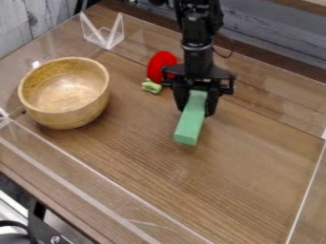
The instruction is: Remove the green block from the brown bowl and put it on the table
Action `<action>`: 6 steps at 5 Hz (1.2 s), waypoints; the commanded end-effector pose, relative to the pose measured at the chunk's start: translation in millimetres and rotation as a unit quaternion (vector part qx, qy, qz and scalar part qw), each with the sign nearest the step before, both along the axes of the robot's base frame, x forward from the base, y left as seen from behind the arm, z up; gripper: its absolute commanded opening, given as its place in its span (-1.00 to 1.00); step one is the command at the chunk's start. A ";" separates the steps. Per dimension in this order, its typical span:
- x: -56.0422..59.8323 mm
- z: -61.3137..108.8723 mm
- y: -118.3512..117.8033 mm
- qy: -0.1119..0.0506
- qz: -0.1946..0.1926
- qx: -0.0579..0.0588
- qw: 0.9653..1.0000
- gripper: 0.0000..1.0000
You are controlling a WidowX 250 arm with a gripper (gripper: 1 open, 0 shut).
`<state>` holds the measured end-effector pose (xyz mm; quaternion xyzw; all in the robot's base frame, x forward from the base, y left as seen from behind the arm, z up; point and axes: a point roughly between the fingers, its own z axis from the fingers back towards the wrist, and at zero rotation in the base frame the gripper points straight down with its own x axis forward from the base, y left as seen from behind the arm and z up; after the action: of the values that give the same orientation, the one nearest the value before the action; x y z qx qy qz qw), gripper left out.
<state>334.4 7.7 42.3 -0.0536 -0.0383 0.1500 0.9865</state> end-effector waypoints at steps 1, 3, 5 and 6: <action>5.3 45.8 -1.4 -0.050 0.006 -0.009 0.999 -1.00; -0.5 58.1 -38.4 -0.059 -0.060 -0.021 0.996 -1.00; 0.0 39.3 -71.0 -0.061 -0.087 -0.016 0.994 -1.00; -4.9 27.0 -81.0 -0.062 -0.107 -0.013 0.992 -1.00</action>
<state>324.7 -71.7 56.7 -0.0768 -0.0707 0.0446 0.9935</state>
